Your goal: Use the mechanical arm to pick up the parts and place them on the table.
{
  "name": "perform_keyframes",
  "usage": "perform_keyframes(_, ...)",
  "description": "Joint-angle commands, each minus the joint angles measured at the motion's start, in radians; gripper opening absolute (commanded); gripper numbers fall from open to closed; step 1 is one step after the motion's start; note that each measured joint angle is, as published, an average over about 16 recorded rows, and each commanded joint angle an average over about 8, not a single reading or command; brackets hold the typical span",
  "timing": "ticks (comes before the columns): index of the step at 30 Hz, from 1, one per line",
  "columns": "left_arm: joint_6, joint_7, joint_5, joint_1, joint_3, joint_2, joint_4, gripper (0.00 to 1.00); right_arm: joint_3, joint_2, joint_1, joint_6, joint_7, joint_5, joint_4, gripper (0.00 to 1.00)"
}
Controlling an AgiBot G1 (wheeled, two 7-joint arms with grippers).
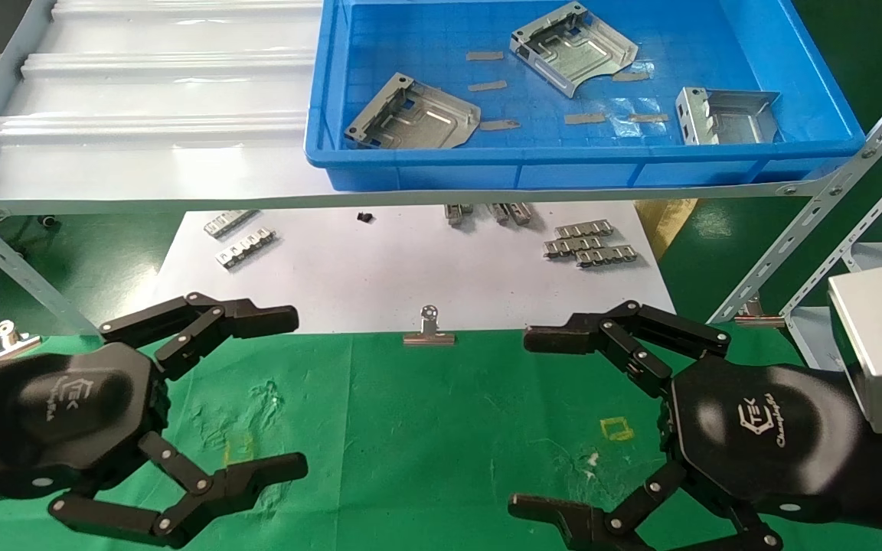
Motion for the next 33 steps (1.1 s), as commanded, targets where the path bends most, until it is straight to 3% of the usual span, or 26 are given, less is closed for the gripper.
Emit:
perform_keyframes(1, 0.000, 0.000, 0.000, 0.000, 0.000, 0.000, 0.000, 1.00, 0.000, 0.000, 0.000, 0.000, 0.000, 0.000, 0.000, 1.00)
perform_keyframes(29, 0.000, 0.000, 0.000, 0.000, 0.000, 0.000, 0.000, 0.99, 0.000, 0.000, 0.000, 0.000, 0.000, 0.000, 0.000, 1.00)
perform_keyframes(33, 0.000, 0.000, 0.000, 0.000, 0.000, 0.000, 0.000, 0.49, 0.000, 0.000, 0.000, 0.000, 0.000, 0.000, 0.000, 1.00)
